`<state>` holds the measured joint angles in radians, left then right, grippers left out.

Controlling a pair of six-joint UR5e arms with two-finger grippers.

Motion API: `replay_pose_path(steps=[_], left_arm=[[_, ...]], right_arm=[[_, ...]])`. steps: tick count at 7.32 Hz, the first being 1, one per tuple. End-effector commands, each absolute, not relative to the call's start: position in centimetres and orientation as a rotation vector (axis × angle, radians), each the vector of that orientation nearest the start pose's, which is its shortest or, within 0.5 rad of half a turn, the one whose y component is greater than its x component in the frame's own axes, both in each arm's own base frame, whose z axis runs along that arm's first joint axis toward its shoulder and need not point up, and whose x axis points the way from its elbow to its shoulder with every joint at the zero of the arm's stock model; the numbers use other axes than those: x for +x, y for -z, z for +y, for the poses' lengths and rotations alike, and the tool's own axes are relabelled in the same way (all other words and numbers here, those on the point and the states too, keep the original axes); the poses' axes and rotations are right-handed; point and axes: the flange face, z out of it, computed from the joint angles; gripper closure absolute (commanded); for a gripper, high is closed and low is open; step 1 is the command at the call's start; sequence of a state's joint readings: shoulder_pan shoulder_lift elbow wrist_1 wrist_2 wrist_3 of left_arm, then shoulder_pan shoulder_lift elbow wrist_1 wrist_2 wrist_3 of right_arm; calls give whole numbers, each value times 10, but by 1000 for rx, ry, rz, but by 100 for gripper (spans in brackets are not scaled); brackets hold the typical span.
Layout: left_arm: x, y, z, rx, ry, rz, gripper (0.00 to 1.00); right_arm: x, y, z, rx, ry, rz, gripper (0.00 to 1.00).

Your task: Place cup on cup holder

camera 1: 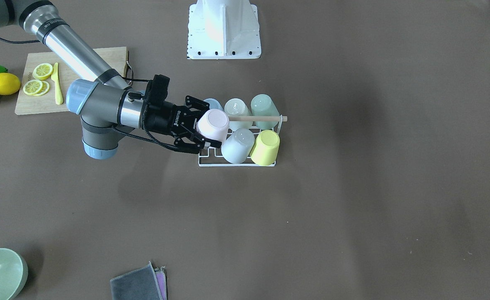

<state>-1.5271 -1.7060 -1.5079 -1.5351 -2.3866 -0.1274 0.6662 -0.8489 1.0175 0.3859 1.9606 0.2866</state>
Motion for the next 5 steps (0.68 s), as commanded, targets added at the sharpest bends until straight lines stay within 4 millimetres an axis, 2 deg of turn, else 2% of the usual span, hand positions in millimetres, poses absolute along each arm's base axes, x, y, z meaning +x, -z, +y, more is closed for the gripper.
replay_pose_path(steps=[1,2,3,5], left_arm=[[-39,-623,-542,-35,68,816,2],[-39,-626,-541,-41,71,816,2],[-39,-624,-541,-38,69,816,2],[-39,-626,-541,-41,71,816,2]], right_arm=[[-487,-280,-503,1659,777,-1415,64],[-488,-279,-503,1660,778,-1417,47],[-487,-279,-504,1657,774,-1419,0],[-487,-279,-504,1656,773,-1420,0]])
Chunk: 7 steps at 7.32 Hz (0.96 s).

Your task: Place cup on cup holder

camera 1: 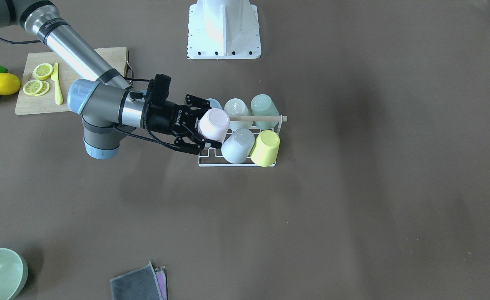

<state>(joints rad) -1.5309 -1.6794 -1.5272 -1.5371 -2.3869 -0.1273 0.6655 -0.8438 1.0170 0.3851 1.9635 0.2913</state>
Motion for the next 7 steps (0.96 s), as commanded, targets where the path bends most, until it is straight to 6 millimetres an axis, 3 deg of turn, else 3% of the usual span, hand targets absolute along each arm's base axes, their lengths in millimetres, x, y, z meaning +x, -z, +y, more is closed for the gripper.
replay_pose_path(steps=[1,6,7], left_arm=[[-39,-626,-541,-41,71,814,2],[-46,-620,-540,-24,77,815,2],[-54,-622,-520,-19,92,815,2]], right_arm=[[-487,-279,-504,1656,773,-1420,0],[-486,-278,-504,1655,772,-1422,0],[-484,-277,-505,1657,768,-1420,0]])
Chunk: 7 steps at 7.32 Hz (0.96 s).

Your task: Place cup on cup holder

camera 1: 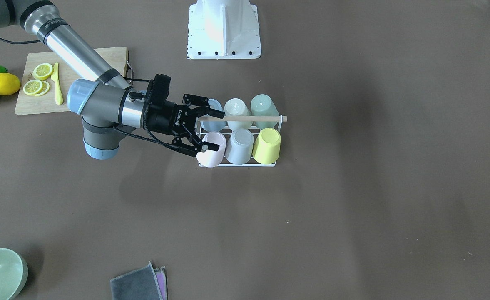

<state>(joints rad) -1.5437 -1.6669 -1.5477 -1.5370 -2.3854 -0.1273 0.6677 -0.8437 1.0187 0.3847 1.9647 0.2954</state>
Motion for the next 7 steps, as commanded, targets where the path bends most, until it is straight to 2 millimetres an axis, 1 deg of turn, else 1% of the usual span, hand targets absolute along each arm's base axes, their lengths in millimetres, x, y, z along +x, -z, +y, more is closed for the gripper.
replay_pose_path(steps=[1,2,3,4,5,6,7], left_arm=[[-59,-628,-484,-24,103,815,2],[-64,-629,-478,-22,113,801,2],[-75,-628,-478,-10,132,791,2],[-75,-627,-477,-11,133,791,2],[-74,-627,-482,-12,130,791,2],[-74,-631,-484,-14,129,780,2],[-73,-628,-485,-11,126,777,2]], right_arm=[[-477,-276,-511,1656,776,-1412,0],[-468,-276,-523,1646,772,-1388,0],[-451,-271,-545,1576,810,-1346,0],[-444,-270,-559,1491,824,-1313,0],[-438,-269,-571,1381,839,-1279,0],[-422,-272,-593,1237,852,-1243,0],[-411,-270,-608,1115,845,-1215,0]])
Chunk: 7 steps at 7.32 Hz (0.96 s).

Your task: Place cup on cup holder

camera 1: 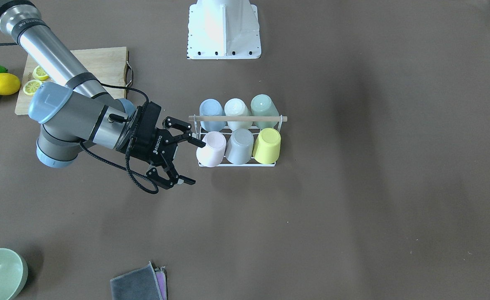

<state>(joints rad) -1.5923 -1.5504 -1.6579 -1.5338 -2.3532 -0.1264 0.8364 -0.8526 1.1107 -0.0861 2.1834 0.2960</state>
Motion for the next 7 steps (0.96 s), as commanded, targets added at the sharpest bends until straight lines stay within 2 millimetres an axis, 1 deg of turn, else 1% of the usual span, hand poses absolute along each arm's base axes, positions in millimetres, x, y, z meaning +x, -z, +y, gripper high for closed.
replay_pose_path(steps=[1,2,4,5,6,7], left_arm=[[-74,-631,-480,-17,130,777,2],[-74,-632,-479,-17,129,777,2],[-73,-635,-479,-22,127,778,2],[-73,-636,-478,-22,127,777,2],[-73,-638,-477,-26,127,776,2],[-73,-639,-478,-27,128,776,2]], right_arm=[[-393,-283,-619,970,816,-1176,0],[-386,-302,-620,807,766,-1126,0],[-365,-352,-635,559,649,-1023,0],[-344,-383,-643,410,561,-946,0],[-308,-408,-656,268,451,-869,0],[-271,-443,-652,156,358,-807,0]])
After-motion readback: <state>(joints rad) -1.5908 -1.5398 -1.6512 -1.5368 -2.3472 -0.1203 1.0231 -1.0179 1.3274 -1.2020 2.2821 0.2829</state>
